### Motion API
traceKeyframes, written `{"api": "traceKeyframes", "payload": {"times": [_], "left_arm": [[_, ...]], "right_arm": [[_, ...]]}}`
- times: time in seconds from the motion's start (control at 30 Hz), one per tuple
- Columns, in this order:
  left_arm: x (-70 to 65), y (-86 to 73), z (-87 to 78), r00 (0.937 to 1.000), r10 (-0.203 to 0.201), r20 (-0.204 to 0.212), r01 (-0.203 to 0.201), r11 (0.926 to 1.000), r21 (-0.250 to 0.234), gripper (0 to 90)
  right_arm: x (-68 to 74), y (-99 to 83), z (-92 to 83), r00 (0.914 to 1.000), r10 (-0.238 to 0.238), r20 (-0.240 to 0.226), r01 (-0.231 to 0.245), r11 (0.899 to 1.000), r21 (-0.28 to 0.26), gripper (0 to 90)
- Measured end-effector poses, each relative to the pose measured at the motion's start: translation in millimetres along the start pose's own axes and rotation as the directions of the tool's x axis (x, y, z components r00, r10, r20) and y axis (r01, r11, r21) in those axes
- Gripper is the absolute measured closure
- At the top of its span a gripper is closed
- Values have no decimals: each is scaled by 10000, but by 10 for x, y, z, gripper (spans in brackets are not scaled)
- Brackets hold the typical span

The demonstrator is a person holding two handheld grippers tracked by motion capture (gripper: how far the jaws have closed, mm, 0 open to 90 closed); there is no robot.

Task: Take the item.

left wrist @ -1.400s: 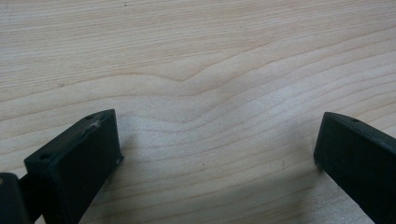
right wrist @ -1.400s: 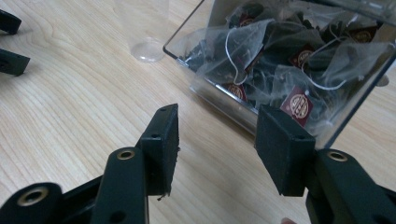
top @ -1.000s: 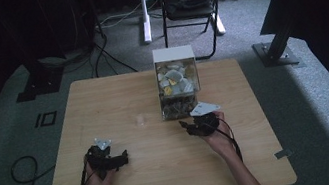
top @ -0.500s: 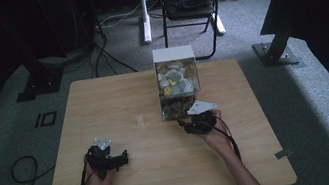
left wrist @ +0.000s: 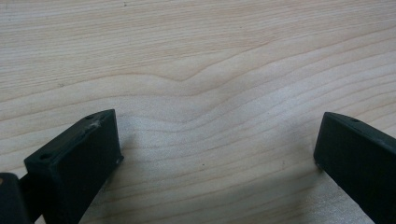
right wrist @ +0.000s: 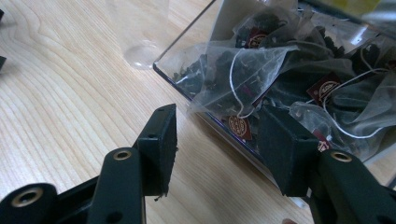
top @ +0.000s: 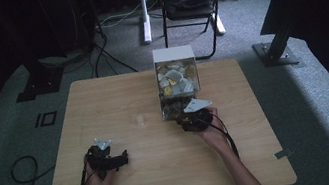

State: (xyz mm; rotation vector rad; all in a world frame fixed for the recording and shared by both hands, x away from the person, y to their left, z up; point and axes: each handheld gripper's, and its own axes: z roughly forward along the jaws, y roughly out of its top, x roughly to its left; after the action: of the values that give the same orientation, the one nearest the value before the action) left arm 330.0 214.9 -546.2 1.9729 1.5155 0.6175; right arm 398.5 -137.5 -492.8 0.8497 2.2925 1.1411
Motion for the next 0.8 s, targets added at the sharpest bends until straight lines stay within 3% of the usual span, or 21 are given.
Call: {"api": "traceKeyframes", "payload": {"times": [0.8], "left_arm": [[-1,0,1,10000,-17,1,17,10000,-16,12]], "right_arm": [[30,-30,-115,9970,-565,-529,578,9981,219,556]]}}
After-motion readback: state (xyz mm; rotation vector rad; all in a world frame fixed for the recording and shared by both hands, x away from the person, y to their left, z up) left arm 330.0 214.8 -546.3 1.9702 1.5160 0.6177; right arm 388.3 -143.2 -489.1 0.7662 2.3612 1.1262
